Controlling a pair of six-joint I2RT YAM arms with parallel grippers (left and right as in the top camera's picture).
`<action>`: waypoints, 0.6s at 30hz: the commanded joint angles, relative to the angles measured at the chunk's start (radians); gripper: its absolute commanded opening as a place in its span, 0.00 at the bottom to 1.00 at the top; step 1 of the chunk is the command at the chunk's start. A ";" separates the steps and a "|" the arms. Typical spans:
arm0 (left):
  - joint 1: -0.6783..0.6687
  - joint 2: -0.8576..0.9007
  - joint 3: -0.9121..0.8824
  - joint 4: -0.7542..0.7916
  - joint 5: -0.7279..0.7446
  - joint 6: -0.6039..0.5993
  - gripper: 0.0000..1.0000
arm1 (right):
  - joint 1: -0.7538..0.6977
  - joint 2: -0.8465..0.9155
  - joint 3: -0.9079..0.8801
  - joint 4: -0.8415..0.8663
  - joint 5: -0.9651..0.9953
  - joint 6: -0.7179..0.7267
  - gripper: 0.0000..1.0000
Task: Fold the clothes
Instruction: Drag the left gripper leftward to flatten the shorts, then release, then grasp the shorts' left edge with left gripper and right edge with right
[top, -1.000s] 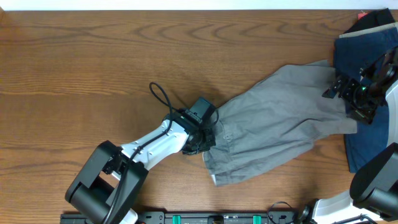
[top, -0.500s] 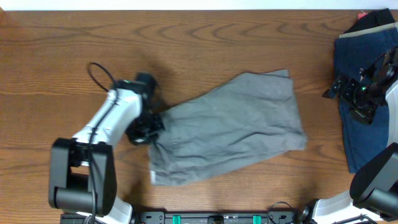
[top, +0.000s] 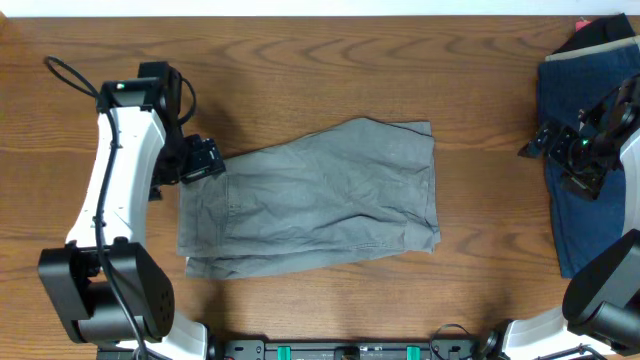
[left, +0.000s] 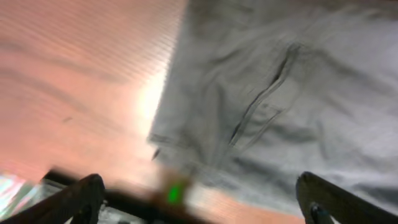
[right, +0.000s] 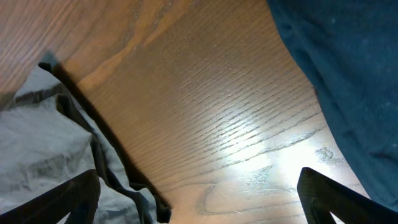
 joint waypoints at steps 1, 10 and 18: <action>0.002 -0.002 0.087 -0.087 -0.101 -0.055 0.99 | 0.007 -0.024 -0.001 0.000 -0.007 0.001 0.99; -0.082 -0.053 0.116 -0.256 -0.002 -0.132 0.99 | 0.007 -0.024 -0.001 0.000 -0.007 0.002 0.99; -0.310 -0.053 -0.051 -0.164 0.028 -0.185 1.00 | 0.007 -0.024 -0.001 0.055 -0.013 0.051 0.99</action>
